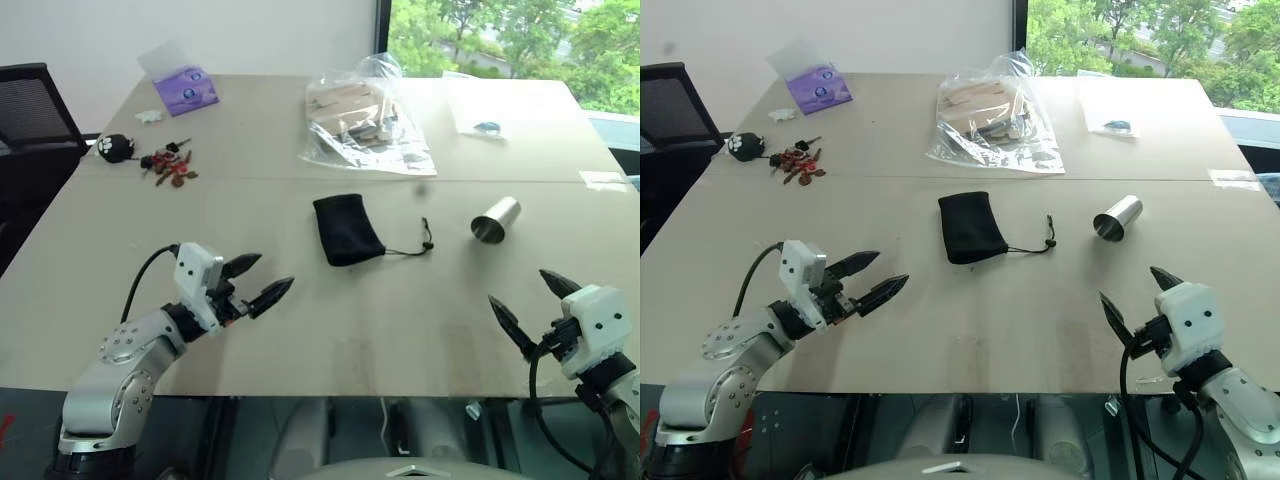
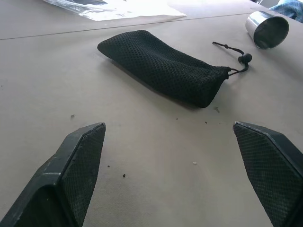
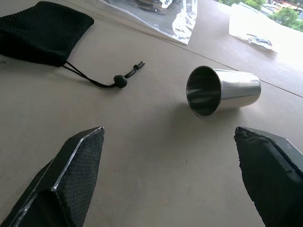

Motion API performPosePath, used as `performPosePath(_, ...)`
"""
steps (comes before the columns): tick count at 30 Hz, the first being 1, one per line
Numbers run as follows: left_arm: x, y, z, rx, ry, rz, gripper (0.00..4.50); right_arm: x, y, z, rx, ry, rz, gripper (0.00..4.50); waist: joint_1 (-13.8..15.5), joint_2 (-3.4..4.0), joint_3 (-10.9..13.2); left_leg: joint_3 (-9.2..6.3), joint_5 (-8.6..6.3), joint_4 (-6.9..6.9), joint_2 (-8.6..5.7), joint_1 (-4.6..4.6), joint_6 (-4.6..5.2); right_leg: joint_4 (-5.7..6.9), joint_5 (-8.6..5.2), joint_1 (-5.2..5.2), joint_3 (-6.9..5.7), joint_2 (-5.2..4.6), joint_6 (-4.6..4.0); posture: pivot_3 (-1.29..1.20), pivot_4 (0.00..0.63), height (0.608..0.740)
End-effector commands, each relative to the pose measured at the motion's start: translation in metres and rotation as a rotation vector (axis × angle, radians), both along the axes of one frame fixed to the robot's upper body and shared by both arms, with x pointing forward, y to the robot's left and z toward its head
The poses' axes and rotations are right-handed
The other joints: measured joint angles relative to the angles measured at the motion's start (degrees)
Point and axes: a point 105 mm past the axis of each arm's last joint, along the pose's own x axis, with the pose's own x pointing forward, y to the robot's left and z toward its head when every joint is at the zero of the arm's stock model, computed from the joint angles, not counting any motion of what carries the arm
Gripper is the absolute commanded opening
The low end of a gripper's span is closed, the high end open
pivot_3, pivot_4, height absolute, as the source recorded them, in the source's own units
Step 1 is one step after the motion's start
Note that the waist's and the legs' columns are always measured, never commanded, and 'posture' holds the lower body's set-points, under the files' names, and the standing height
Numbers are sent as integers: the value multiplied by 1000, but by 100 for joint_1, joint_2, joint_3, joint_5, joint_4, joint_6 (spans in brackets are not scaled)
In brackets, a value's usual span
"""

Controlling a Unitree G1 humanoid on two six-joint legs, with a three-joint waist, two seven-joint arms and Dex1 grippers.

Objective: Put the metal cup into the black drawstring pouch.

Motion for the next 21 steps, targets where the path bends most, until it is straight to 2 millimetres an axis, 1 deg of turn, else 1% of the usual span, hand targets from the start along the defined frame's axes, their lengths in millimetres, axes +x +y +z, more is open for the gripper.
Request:
performPosePath(1,1,0,12,9,-40,-14,4462,-1,5,7,10,-49,6,4500,1,0,0,0,0,0,0,0,0,0,0,0,0,0,0,0,150,740)
performPosePath(3,6,-1,15,18,-50,-23,4462,1,14,9,32,-69,38,4500,3,0,0,-1,0,0,0,0,0,0,0,0,-2,0,0,0,150,740)
performPosePath(5,7,-6,19,30,-63,-55,4462,2,22,13,54,-86,81,4500,2,0,0,-2,0,0,0,0,0,0,0,0,-3,2,0,0,150,740)
performPosePath(7,7,-11,25,35,-76,-86,4462,0,33,20,74,-107,158,4500,-1,0,0,2,0,0,-1,0,0,0,0,0,0,2,0,0,150,740)
performPosePath(11,5,-26,26,168,-94,-167,4462,-6,51,34,113,-132,316,4500,-2,0,0,1,0,-1,-3,0,0,0,0,-1,-1,7,0,0,150,740)
performPosePath(13,5,-42,30,215,-129,-220,4462,-16,57,29,98,-74,439,4500,9,1,1,-1,0,-6,-3,0,0,-1,0,-1,-2,8,0,0,150,740)
performPosePath(14,8,-50,30,256,-149,-237,4462,-24,59,23,82,-22,498,4500,22,0,1,-2,0,-6,-5,-1,0,-1,0,-1,-4,9,0,0,150,740)
performPosePath(16,14,-59,25,389,-160,-274,4462,-37,60,14,54,59,570,4500,74,-2,0,-11,0,-5,-11,-3,0,-6,0,5,-14,6,1,0,150,740)
performPosePath(17,17,-62,23,457,-177,-286,4462,-42,60,11,41,80,589,4500,82,-2,0,-17,0,-5,-14,-4,1,-9,0,7,-19,7,1,0,150,740)
performPosePath(18,18,-69,22,482,-192,-334,4462,-46,60,11,40,90,596,4500,73,-2,0,-18,0,-5,-14,-4,0,-9,0,7,-21,10,1,0,150,740)
performPosePath(21,32,-82,23,478,-177,-393,4462,-45,59,19,31,47,554,4500,36,0,0,-13,0,-7,-12,-2,0,-5,0,5,-24,14,1,0,150,740)
